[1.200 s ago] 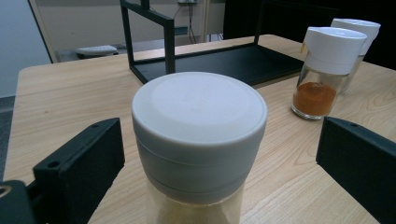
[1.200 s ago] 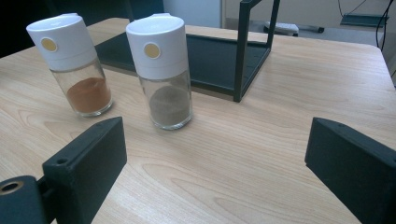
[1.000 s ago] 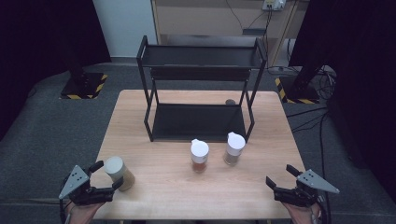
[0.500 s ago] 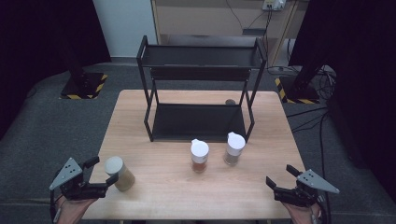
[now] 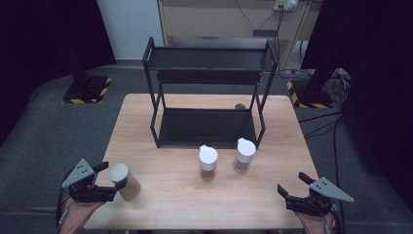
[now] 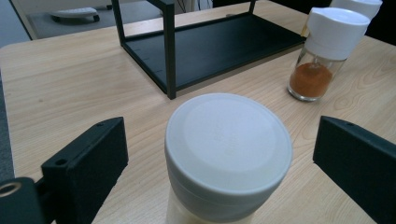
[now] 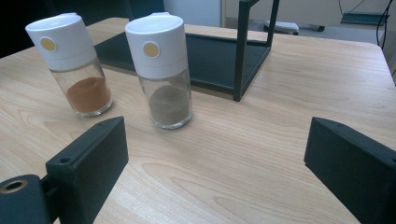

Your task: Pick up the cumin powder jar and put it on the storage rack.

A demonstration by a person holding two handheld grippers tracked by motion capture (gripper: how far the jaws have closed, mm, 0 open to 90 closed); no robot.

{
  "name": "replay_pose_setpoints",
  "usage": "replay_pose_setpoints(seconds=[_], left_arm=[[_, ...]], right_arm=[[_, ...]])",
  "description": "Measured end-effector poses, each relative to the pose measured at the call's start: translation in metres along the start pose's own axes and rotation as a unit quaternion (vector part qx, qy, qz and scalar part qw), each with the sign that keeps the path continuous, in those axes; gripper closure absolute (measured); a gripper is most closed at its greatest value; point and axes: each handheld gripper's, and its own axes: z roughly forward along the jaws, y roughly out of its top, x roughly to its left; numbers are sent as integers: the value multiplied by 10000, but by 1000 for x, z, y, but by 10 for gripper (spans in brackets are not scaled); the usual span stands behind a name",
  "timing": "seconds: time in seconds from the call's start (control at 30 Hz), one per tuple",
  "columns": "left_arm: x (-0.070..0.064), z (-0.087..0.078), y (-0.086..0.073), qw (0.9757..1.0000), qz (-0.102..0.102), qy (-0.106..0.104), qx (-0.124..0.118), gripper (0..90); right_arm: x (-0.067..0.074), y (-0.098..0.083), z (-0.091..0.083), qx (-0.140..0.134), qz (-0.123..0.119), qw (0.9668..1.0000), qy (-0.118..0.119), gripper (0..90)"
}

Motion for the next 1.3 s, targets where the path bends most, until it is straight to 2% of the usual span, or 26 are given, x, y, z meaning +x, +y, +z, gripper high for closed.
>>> replay_pose_setpoints(seconds=[0.17, 0.43, 0.47, 0.5, 0.57, 0.67, 1.0, 1.3], left_arm=[[2, 7, 3, 9998, 131, -39, 119, 74], [5, 14, 1, 9995, 248, -95, 156, 194], [6, 15, 0, 9995, 263, -128, 148, 245], [6, 16, 0, 9994, 288, -136, 158, 245], [8, 18, -1, 9992, 317, -210, 138, 317], [5, 19, -2, 9990, 382, -179, 111, 321], [2, 19, -3, 9990, 406, -143, 72, 325], [1, 25, 8, 9984, 485, -299, -7, 325]], right_arm=[[0, 0, 0, -10, 7, 10000, 9, 65], [-1, -1, 0, -19, 17, 10000, 11, 67], [-1, -1, 0, -20, 14, 10000, 11, 68], [-1, -1, 0, -20, 14, 10000, 11, 68], [-1, 0, 0, -11, 11, 10000, 13, 68], [-1, 0, 0, -11, 8, 10000, 14, 68], [-1, 0, 0, -12, 12, 10000, 20, 69], [-1, -1, -1, -19, 22, 10000, 34, 70]])
